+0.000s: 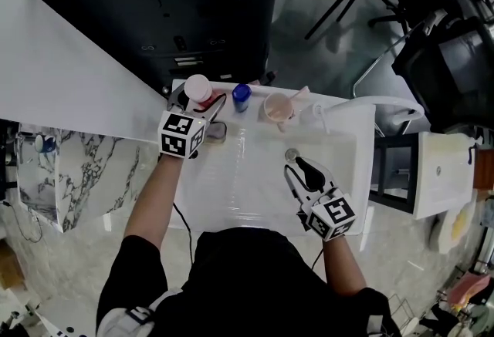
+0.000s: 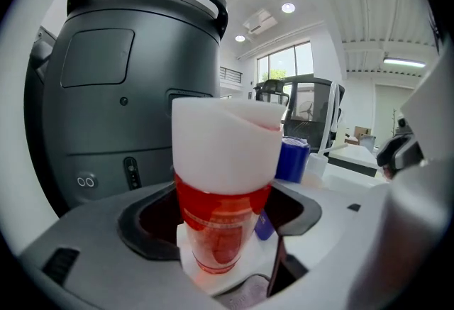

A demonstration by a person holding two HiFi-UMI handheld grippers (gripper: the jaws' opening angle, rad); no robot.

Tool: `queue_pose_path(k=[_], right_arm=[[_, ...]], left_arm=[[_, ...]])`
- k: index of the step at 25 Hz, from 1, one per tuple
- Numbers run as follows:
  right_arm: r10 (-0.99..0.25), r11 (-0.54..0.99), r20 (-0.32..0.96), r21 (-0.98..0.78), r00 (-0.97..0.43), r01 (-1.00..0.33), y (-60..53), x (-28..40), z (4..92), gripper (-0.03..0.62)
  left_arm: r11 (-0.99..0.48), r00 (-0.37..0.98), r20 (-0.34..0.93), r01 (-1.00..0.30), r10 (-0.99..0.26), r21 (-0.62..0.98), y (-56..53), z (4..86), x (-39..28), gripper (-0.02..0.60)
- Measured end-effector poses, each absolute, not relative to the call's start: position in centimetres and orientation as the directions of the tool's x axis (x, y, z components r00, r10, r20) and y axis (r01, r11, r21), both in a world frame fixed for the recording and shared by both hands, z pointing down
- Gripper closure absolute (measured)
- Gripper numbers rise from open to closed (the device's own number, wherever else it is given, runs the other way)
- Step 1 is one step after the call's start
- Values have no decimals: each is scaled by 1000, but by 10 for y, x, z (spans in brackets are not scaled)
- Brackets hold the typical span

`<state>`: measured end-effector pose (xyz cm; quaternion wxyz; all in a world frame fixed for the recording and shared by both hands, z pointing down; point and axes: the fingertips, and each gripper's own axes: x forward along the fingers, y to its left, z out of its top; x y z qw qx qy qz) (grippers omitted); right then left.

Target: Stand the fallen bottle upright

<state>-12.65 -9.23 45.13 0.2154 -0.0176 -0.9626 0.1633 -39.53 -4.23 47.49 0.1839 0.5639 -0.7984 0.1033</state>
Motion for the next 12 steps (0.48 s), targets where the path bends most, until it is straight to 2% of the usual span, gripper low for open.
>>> queue_pose_path(k=[12], right_arm=[[108,957,357,-292,-928,0,-86,-120,433,447]], left_arm=[[403,-376,366,-915,-851,-2,-1,441,-387,215]])
